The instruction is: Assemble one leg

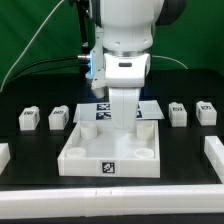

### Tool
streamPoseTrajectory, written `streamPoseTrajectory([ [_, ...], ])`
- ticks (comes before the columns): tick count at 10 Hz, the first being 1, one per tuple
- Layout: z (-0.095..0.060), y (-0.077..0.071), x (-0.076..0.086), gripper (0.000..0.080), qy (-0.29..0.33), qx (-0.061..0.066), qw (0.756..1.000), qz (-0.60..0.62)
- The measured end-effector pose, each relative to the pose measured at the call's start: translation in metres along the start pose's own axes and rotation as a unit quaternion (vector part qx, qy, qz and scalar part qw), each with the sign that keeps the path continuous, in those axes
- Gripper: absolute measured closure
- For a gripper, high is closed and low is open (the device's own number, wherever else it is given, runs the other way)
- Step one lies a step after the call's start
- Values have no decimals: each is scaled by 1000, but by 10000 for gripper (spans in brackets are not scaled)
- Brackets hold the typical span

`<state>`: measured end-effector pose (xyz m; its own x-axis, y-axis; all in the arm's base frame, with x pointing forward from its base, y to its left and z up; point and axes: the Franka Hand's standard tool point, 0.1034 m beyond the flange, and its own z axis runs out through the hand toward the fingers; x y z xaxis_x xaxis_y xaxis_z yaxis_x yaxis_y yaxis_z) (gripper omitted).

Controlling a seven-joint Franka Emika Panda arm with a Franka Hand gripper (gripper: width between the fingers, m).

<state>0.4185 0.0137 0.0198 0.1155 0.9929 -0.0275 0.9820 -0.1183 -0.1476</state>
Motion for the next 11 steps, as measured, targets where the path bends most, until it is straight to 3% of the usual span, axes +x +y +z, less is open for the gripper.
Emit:
streamPoseTrajectory([
  [6, 0, 3, 4, 735, 1, -2, 1000, -4],
  [11, -6, 32, 52, 735, 2, -18, 999, -39],
])
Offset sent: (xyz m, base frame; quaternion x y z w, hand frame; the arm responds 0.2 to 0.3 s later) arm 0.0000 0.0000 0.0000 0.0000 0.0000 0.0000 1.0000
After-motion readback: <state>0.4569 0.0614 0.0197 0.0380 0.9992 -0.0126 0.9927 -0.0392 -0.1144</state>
